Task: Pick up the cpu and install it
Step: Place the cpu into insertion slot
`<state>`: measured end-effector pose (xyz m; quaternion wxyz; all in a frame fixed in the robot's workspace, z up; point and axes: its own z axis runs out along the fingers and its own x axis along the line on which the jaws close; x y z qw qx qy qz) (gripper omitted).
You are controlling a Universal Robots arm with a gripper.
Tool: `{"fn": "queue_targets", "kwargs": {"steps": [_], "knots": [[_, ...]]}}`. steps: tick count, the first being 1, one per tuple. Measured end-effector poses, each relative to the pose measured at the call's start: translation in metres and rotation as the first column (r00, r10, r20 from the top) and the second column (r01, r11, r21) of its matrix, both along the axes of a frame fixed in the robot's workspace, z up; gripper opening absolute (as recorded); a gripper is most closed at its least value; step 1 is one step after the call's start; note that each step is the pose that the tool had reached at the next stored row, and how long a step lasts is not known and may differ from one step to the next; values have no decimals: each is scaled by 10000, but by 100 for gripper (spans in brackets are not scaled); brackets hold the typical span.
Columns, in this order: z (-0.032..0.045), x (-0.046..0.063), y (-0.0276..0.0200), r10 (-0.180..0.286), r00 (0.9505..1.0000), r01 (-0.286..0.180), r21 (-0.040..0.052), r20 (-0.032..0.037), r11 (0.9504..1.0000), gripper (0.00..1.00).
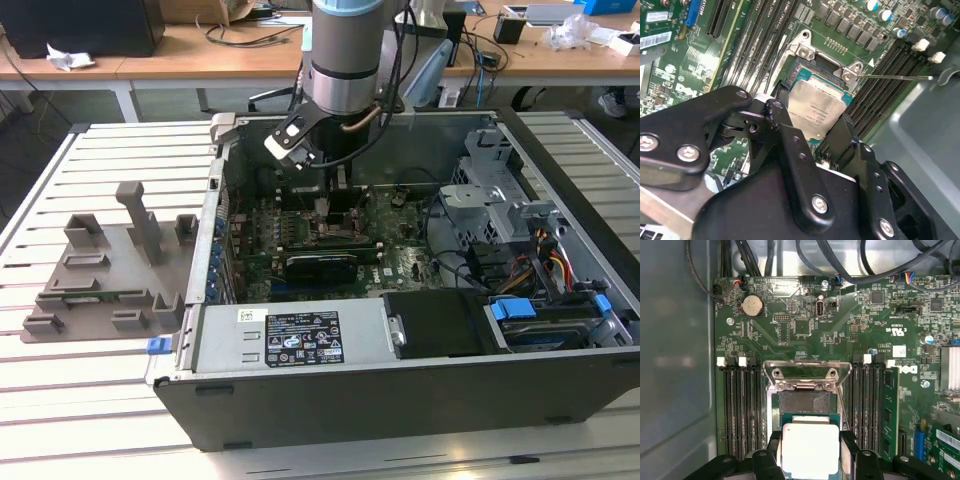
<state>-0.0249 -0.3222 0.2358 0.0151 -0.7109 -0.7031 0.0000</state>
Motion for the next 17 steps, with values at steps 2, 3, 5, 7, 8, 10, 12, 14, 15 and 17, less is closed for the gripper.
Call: {"fn": "queue_targets", "kwargs": {"steps": [2, 3, 5, 7, 8, 10, 12, 14, 15, 17], "knots": [[-87, 14, 8, 127, 9999, -127, -18, 0, 9999, 55], [-123, 24, 13, 214, 9998, -214, -32, -1, 9998, 55], [-159, 42, 21, 325, 9995, -325, -42, -1, 9995, 55], [-195, 48, 26, 371, 9993, -371, -46, -1, 9993, 55], [-212, 48, 27, 378, 9993, -378, -46, 0, 9993, 55], [-246, 51, 29, 395, 9992, -395, -46, 0, 9992, 55], [-268, 52, 29, 412, 9991, -412, -47, -1, 9991, 55], [-295, 52, 30, 413, 9991, -413, -47, -2, 9991, 55], [-306, 53, 30, 414, 9991, -414, -46, -1, 9991, 55], [-324, 53, 30, 414, 9991, -414, -46, -1, 9991, 55]]}}
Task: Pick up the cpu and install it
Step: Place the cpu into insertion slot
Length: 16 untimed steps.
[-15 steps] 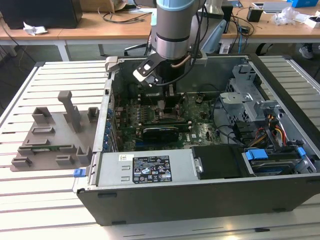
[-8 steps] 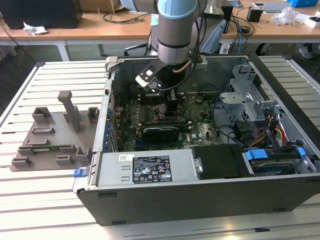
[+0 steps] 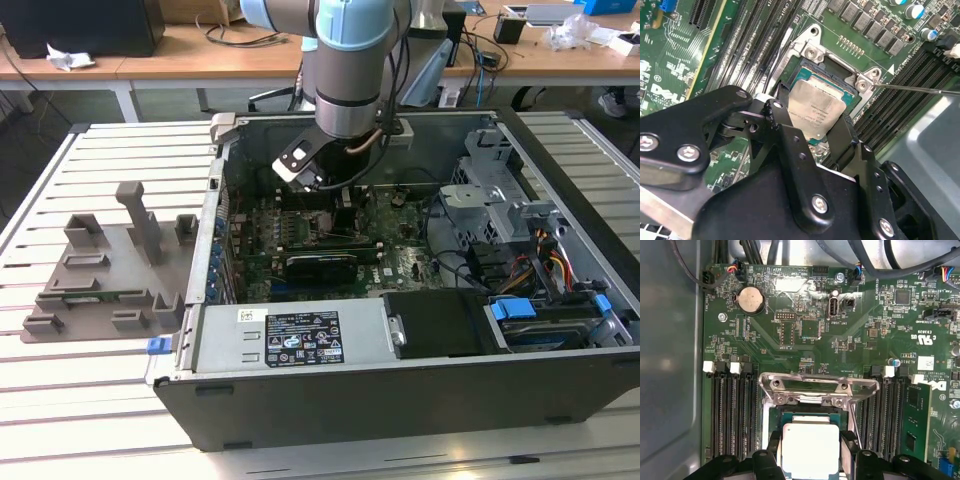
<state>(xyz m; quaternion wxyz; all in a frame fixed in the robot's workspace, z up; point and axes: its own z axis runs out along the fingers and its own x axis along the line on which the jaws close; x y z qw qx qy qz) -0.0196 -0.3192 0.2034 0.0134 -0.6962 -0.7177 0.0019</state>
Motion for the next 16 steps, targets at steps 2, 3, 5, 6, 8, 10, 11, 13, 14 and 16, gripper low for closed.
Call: {"fn": "queue_targets", "kwargs": {"steps": [2, 3, 5, 6, 8, 10, 11, 13, 14, 16], "knots": [[-4, 0, 0, -1, 10000, 1, -1, -1, 10000, 55], [-5, 0, 0, 0, 10000, 0, 0, 0, 10000, 55], [-5, 0, 0, 0, 10000, 0, 2, 0, 10000, 56], [-5, 0, 0, -1, 10000, 1, 2, 0, 10000, 62], [-5, 0, 0, -1, 10000, 1, 2, 0, 10000, 68], [-5, 0, 1, -1, 10000, 1, 1, 0, 10000, 68], [-5, 1, 11, 0, 10000, 0, 0, 1, 10000, 68], [-5, 0, 50, 0, 10000, 0, 0, 0, 10000, 68], [-5, 0, 64, 0, 10000, 0, 1, 1, 10000, 68], [-4, 0, 86, 1, 10000, -1, -21, -1, 10000, 68]]}}
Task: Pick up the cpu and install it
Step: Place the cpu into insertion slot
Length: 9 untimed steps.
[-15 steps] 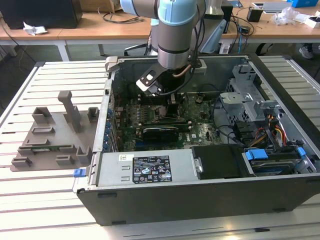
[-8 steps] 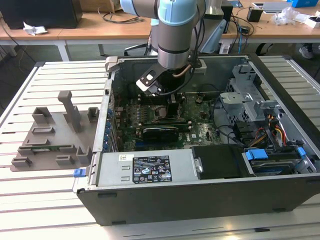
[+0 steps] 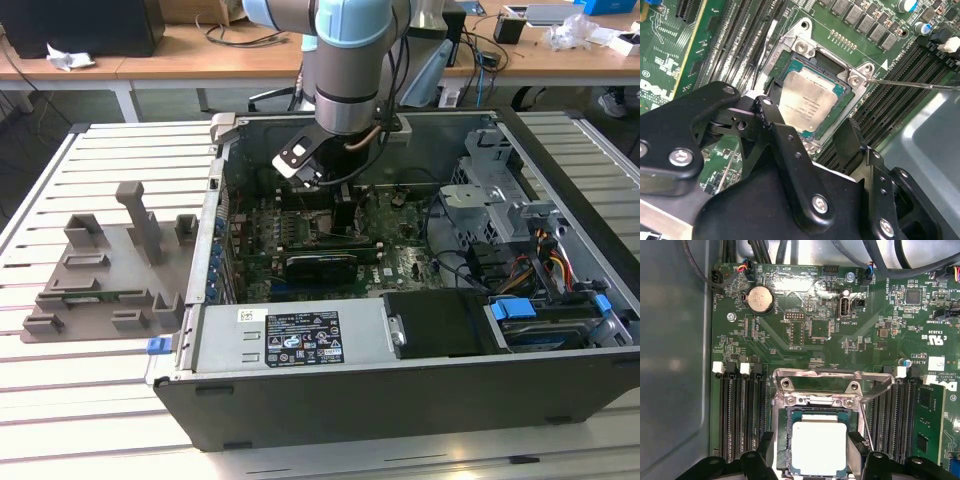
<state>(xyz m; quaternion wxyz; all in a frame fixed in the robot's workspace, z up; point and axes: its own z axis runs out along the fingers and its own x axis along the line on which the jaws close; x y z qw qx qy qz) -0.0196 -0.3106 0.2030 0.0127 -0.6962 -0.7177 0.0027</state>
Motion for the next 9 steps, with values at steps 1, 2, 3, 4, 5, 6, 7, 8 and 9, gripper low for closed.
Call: {"fn": "queue_targets", "kwargs": {"steps": [1, 2, 3, 4, 5, 6, 7, 8, 9], "knots": [[0, 0, 0, 1, 10000, -1, 0, 0, 10000, 68], [0, 0, 0, 0, 10000, 0, 1, 1, 10000, 68], [0, -1, 0, -1, 10000, 1, 1, 1, 10000, 68], [-1, -2, 1, -1, 10000, 1, 1, 0, 10000, 68], [-1, -4, 0, -3, 10000, 3, 0, 0, 10000, 68], [-1, -6, 0, 0, 10000, 0, 0, 1, 10000, 68], [6, -6, 1, 0, 10000, 0, 0, 1, 10000, 68], [27, -6, 1, -1, 10000, 1, -2, 1, 10000, 68], [51, -6, 1, -1, 10000, 1, -4, 1, 10000, 68]]}}
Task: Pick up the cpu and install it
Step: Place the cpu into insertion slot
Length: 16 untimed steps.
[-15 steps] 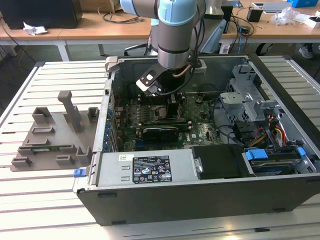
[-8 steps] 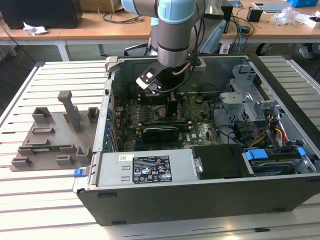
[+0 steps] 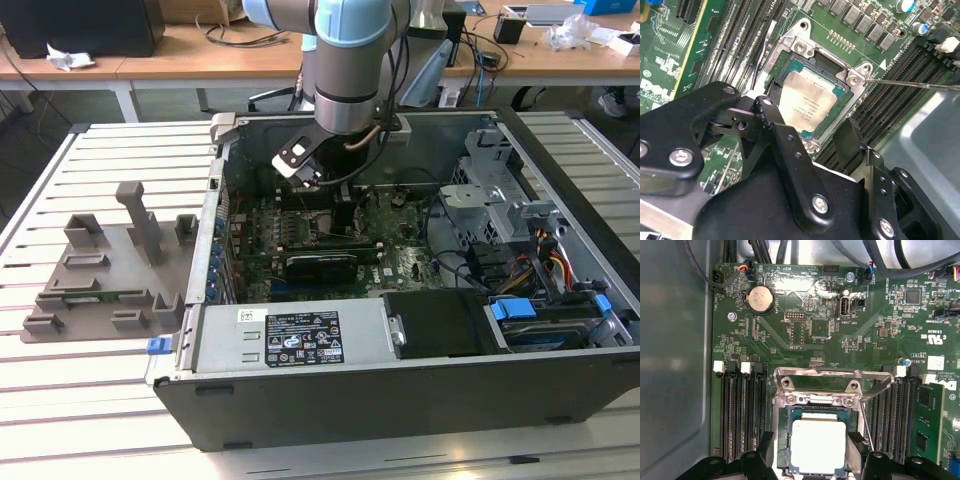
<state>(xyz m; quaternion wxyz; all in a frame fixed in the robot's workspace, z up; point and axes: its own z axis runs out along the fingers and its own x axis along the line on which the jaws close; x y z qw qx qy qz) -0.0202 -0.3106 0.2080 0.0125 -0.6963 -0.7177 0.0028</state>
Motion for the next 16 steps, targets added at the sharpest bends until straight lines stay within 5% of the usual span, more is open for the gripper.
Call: {"fn": "queue_targets", "kwargs": {"steps": [2, 4, 8, 9, 16], "knots": [[70, 0, 0, 0, 10000, 0, -4, 0, 10000, 68], [75, -1, -3, -2, 10000, 2, -4, 0, 10000, 47], [75, -2, -28, 0, 10000, 0, -5, -1, 10000, 29], [75, -2, -33, 0, 10000, 0, -5, 0, 10000, 18], [72, -8, -62, 0, 10000, 0, -4, 0, 10000, 11]]}}
